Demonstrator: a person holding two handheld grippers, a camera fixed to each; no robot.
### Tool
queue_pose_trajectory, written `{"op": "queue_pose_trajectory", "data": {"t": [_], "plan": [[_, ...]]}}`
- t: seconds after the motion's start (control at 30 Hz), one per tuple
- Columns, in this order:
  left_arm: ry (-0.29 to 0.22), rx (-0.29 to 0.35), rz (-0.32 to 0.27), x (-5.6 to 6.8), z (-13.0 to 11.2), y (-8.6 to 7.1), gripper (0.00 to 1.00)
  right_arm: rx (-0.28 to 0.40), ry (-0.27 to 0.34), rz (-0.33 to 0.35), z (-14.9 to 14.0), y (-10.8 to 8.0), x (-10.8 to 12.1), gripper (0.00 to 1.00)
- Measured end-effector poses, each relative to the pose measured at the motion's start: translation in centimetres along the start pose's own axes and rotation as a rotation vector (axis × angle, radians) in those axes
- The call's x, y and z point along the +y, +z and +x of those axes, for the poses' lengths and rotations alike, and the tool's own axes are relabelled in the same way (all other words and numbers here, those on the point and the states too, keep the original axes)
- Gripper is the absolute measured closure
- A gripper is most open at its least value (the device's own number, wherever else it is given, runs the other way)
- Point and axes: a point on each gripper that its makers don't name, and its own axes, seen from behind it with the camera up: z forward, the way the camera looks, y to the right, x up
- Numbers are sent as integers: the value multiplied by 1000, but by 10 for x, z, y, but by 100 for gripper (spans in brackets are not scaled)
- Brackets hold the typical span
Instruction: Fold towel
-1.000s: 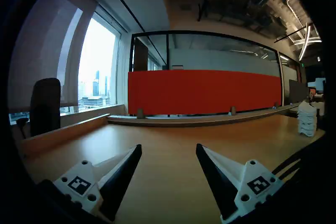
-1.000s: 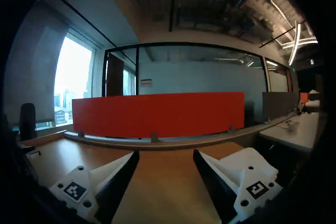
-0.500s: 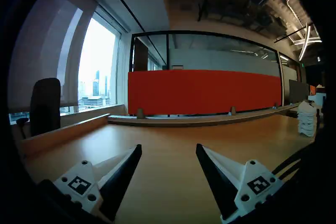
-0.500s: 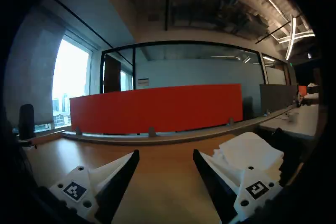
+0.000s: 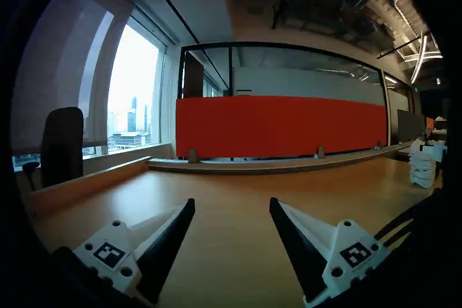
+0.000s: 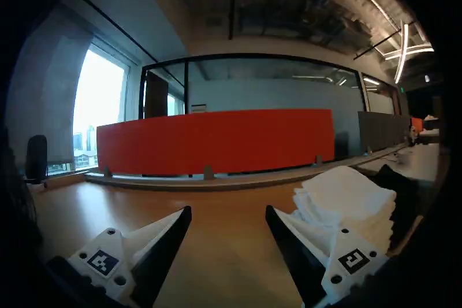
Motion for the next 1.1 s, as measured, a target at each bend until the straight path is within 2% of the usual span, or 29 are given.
{"op": "queue_pose_trajectory", "data": {"t": [0.67,1.1], "plan": [[0,0,0,0,0,0,4,-22,-27,13,-21,2,-10,1],[0,0,0,1,0,0,4,-27,-58,8,-20,0,-13,1]]}}
